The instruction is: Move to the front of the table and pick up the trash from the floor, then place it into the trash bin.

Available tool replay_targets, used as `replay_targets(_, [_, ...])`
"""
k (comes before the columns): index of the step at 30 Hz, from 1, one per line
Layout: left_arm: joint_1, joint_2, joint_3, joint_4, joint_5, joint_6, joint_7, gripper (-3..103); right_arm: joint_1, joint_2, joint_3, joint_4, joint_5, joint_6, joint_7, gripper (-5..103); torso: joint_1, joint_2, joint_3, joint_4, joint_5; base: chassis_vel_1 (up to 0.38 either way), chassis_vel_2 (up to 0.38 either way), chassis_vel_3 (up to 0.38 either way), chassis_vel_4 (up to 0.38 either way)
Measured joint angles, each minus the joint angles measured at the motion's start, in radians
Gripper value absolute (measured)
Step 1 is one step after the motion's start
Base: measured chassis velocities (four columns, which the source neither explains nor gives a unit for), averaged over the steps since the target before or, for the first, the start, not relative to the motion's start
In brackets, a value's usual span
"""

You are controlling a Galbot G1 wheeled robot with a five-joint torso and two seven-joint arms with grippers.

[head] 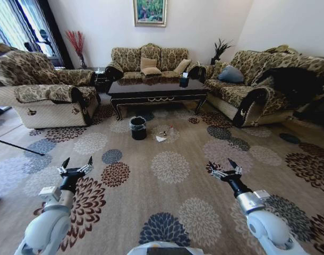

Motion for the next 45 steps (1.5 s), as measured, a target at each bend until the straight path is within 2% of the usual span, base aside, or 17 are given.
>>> replay_targets(21, [0.014,-0.021,0.012,-0.015,0.017,-0.006,0.001,100,-0.018,0.055,0.007,-0.01,-0.016,0.008,0.003,100,-0.033,-0.086,-0.053,-0.0002,0.0002,0.0,0.0,0.0,0.0])
replay_targets(45, [0.031,-0.033,0.008,-0.027,0.026,-0.015,0.001,100,-0.029,0.056,0.013,-0.011,-0.019,0.039,-0.007,100,-0.067,-0.182,-0.115,-0.0001,0.0001,0.0,0.0,0.0,0.0])
